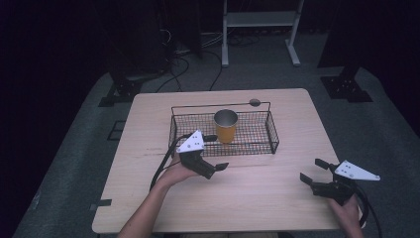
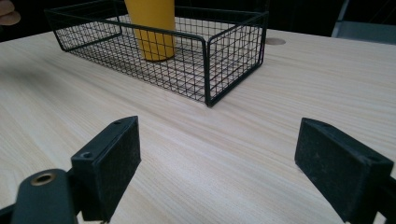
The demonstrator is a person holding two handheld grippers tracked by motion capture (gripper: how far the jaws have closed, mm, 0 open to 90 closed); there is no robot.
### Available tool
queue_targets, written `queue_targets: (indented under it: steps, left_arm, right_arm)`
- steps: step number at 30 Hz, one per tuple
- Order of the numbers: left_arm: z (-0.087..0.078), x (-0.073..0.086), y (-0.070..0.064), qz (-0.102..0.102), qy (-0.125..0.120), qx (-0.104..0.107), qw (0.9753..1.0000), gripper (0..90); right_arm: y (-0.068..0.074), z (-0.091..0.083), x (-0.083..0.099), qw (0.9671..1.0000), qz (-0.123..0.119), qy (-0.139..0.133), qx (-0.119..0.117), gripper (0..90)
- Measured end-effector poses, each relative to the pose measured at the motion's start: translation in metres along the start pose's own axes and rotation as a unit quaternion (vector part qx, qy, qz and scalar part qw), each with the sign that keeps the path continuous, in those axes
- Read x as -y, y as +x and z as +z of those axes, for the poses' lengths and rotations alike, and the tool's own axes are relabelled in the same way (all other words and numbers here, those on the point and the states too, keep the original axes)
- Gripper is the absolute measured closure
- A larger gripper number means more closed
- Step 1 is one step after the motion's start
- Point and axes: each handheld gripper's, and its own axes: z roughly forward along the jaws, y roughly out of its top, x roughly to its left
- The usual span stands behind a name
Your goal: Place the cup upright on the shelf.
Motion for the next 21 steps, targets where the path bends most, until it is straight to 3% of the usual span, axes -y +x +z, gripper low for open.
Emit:
queue_targets:
  steps: [21]
  left_arm:
    - [-0.011, 0.016, -0.020, -0.008, 0.001, -0.003, 1.0000, 0.0]
  right_arm:
    - [0.000, 0.000, 0.000, 1.0000, 0.001, 0.000, 0.001, 13.3]
